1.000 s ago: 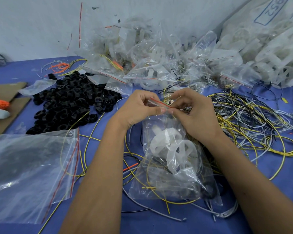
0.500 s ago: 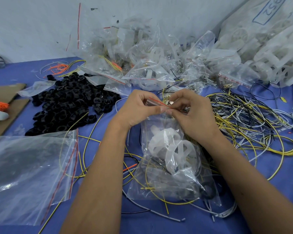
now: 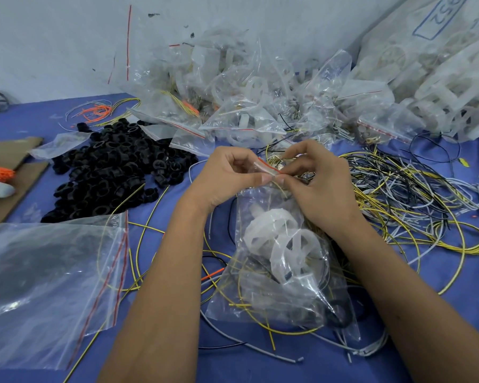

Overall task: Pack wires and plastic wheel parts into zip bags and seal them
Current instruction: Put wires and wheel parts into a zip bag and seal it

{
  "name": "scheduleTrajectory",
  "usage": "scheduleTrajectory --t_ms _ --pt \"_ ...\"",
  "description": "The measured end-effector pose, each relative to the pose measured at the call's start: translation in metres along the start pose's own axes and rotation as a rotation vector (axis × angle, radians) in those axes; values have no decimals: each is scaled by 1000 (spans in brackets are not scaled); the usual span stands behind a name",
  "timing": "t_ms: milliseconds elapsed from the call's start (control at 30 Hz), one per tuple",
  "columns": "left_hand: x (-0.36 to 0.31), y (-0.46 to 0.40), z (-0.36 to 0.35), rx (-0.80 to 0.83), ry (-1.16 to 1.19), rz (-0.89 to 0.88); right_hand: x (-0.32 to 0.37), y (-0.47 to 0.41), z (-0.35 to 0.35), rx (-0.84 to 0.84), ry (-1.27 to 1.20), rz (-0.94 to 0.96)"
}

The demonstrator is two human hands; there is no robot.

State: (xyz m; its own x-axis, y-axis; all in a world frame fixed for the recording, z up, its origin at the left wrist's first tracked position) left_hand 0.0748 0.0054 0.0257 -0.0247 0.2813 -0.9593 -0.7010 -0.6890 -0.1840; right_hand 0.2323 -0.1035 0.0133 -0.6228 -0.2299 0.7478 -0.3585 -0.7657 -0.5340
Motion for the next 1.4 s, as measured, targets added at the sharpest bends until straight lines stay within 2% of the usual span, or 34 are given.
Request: scheduleTrajectory --t_ms 267,433,633,867,1067,1400 --pt "1 -1 1 -25 15 -22 1 0 -1 6 29 20" --pt "0 -1 -2 19 33 -39 5 1 -2 18 54 51" --pt "0 0 -2 5 27 -22 3 0 -1 -24 -22 7" --pt "4 -1 1 28 47 -9 4 1 -3 25 -62 -48" --pt "3 -4 -4 -25 28 -14 6 0 -3 57 57 20" --pt "4 -1 0 -27 69 -45 -1 -1 -5 -27 39 -19"
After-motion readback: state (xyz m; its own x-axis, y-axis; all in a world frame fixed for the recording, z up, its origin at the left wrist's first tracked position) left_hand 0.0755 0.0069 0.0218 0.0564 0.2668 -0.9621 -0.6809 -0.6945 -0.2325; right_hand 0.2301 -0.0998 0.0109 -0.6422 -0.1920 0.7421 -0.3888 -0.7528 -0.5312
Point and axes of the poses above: each hand's wrist, its own y-axis away from the middle knuckle, its own z-axis out of the back of the hand, x = y × z, the point moved 1 cm from there along -y, towards the middle knuckle
